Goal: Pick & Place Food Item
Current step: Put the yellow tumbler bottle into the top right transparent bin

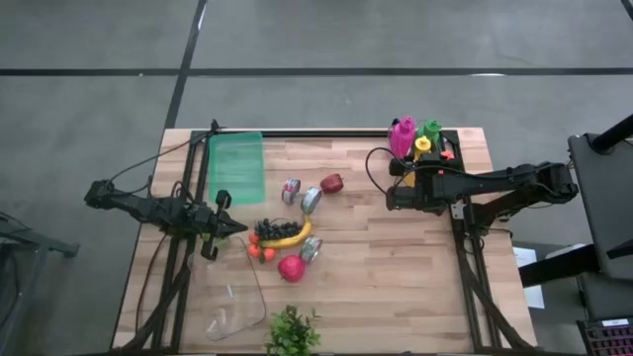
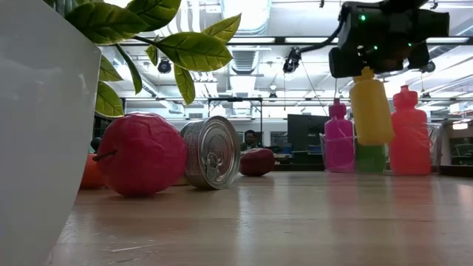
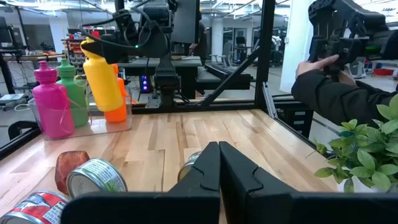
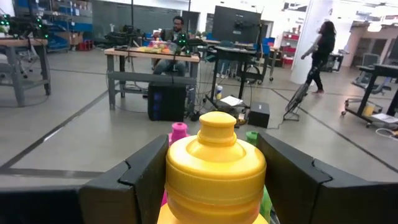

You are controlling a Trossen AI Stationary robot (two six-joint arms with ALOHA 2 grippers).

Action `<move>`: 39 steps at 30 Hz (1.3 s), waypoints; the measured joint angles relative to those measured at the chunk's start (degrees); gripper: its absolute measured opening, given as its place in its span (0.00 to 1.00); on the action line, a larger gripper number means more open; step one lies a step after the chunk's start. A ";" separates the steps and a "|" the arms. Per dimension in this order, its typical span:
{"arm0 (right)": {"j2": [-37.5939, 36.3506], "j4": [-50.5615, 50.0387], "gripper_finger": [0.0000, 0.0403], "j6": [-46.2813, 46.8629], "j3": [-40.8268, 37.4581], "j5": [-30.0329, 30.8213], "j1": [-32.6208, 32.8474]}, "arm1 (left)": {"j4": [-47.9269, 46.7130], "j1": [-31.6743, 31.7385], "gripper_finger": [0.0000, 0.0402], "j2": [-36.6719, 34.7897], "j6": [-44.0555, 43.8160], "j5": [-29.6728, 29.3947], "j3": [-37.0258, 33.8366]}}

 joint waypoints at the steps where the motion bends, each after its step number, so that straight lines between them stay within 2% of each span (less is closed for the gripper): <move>1: 0.00 0.05 0.54 0.69 -0.52 -0.02 0.02 | 0.01 0.02 0.00 0.00 0.00 0.00 -0.01; 10: 0.02 1.11 0.54 7.63 -5.81 -0.02 0.46 | 0.00 0.01 0.00 0.00 0.00 0.00 -0.01; 39: 0.04 6.03 0.54 5.42 -8.08 -2.86 0.94 | 0.02 0.00 0.00 0.00 0.00 0.00 0.00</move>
